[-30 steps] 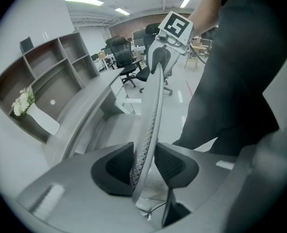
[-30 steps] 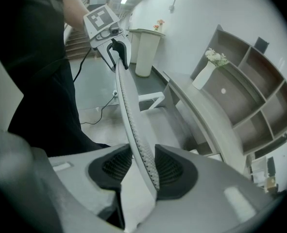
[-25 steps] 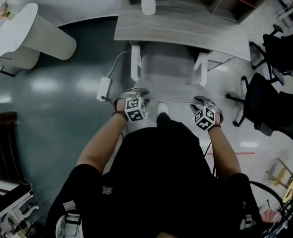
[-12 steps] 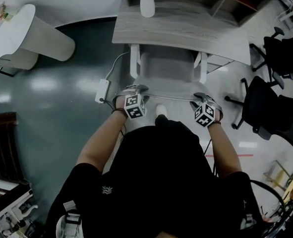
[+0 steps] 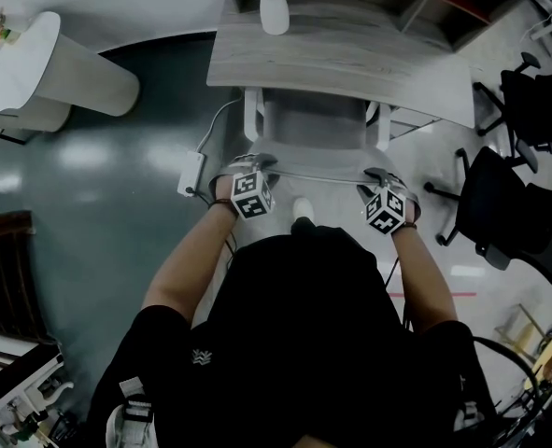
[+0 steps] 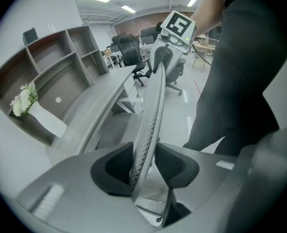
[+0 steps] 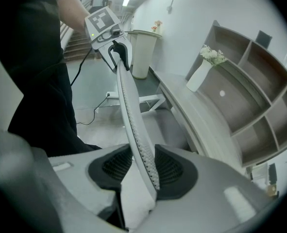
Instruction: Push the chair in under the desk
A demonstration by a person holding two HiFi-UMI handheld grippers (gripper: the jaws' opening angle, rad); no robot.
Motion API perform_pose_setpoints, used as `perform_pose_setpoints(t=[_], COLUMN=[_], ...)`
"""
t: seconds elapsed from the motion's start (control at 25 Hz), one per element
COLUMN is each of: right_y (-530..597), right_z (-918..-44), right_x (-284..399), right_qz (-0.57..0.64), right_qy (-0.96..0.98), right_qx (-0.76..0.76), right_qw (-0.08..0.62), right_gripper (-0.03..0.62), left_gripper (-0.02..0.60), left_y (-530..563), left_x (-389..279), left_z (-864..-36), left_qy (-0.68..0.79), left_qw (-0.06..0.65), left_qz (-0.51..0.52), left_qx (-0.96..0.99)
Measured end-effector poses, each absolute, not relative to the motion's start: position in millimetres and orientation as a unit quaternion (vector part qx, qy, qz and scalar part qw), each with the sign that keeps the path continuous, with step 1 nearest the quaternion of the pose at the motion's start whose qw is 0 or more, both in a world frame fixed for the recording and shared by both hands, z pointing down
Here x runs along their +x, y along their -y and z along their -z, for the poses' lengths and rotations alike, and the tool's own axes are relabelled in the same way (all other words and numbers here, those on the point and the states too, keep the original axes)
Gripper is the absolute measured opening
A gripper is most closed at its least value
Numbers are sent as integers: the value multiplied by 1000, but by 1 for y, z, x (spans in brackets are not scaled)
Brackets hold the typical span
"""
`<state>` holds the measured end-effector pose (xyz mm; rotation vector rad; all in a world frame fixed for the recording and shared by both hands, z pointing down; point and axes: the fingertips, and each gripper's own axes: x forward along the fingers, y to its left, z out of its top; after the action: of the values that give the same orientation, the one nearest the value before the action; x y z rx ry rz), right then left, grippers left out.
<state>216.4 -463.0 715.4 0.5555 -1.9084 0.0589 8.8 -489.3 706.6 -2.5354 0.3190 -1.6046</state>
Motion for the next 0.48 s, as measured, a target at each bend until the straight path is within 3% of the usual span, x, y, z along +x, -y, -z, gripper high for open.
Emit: perform_pose_setpoints(t=[0.48], right_y=[506], right_z=[-715], right_x=[223], right_qz=[-18], right_qy=[813], right_qx=[221], right_qw=[538], right_gripper=[148], left_gripper=[152], left_y=[534], left_x=[16], left_z=[-708], left_qy=[-115], left_qw=[58], left_qz=[539], left_qx=[-833])
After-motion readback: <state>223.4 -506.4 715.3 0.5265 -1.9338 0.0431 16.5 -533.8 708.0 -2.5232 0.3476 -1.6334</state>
